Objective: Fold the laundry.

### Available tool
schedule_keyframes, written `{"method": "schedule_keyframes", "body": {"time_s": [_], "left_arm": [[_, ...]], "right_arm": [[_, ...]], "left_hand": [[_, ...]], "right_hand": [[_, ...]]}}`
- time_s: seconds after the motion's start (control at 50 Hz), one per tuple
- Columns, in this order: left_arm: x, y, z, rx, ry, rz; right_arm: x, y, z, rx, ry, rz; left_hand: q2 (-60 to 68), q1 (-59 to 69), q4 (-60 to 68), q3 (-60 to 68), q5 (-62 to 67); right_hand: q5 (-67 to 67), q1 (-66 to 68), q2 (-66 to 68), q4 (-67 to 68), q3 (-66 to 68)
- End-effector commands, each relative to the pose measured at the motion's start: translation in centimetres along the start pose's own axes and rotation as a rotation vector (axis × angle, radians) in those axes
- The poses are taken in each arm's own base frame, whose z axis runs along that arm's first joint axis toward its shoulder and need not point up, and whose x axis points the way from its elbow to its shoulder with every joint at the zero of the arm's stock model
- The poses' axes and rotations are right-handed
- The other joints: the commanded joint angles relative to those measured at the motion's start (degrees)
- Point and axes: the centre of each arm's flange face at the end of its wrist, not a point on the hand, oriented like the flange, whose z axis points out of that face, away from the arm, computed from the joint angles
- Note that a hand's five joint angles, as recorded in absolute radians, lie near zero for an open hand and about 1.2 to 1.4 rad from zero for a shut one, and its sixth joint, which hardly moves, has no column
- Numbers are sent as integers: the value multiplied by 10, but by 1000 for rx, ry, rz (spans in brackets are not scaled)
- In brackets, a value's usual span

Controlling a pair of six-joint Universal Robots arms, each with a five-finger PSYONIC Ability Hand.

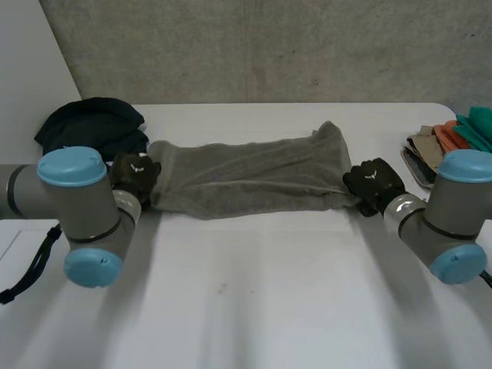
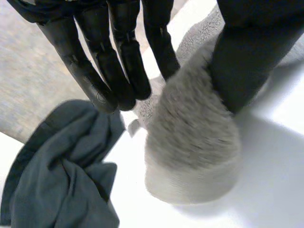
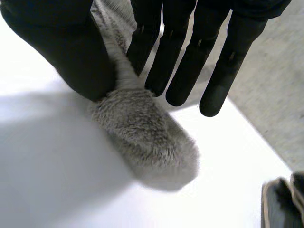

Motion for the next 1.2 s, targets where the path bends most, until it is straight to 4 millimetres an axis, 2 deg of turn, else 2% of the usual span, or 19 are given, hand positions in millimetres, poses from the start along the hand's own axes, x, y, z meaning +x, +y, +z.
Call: {"method": "schedule_keyframes", "body": {"time_s": [0.02,0.08,0.2,0.38,0.54,0.66,0.84,0.9,0.94,0.96,1.0,1.08,1.12,1.14,1.18,1.2], "left_arm": [[-12,-22,-28,-14,19,47],[-25,-31,-29,5,-3,37],[-63,-43,-18,24,-47,-9],[-80,-46,-8,-91,63,-135],[-89,-39,14,-194,123,-234],[-78,-25,23,-301,180,-240],[-68,-9,24,-372,208,-223],[-66,-4,25,-385,215,-207],[-64,-1,25,-393,223,-199],[-63,1,26,-398,228,-193],[-60,2,25,-408,239,-187],[-57,5,21,-435,260,-172],[-58,3,20,-434,262,-162],[-60,1,20,-426,257,-155],[-64,-6,19,-407,241,-141],[-66,-9,17,-400,232,-137]], "right_arm": [[21,-23,-24,-75,24,67],[29,-34,-32,-80,40,109],[57,-62,-34,-65,66,168],[71,-75,-18,-150,-1,213],[72,-64,6,-196,-33,231],[66,-46,18,-233,-56,247],[50,-24,21,-296,-118,278],[49,-22,21,-300,-130,284],[49,-23,20,-299,-133,288],[48,-24,19,-298,-138,292],[49,-26,18,-296,-138,297],[50,-29,12,-300,-142,299],[51,-31,8,-301,-147,296],[53,-34,4,-300,-150,289],[56,-42,-3,-289,-155,272],[57,-44,-6,-285,-155,264]], "left_hand": [[-379,-367,-387,-388,-388],[-382,-369,-390,-391,-391],[-373,-361,-381,-382,-382],[-353,-340,-361,-362,-362],[-316,-303,-324,-325,-325],[-311,-298,-319,-320,-320],[-312,-300,-320,-321,-322],[-295,-283,-303,-305,-305],[-282,-270,-290,-291,-292],[-260,-248,-268,-270,-270],[-235,-223,-243,-244,-244],[-133,-120,-141,-142,-142],[29,41,21,19,19],[171,183,163,162,161],[318,330,310,308,308],[318,331,310,309,309]], "right_hand": [[-260,-254,-250,-261,-259],[-313,-306,-302,-313,-311],[-311,-304,-300,-312,-310],[-281,-274,-270,-281,-280],[-245,-239,-235,-246,-244],[-237,-230,-226,-238,-236],[-227,-220,-216,-228,-226],[-146,-140,-136,-147,-145],[-37,-31,-27,-38,-36],[120,126,130,119,121],[240,247,251,240,242],[241,248,252,240,242],[241,248,252,240,242],[241,248,252,240,242],[241,248,252,240,242],[241,248,252,240,242]]}}
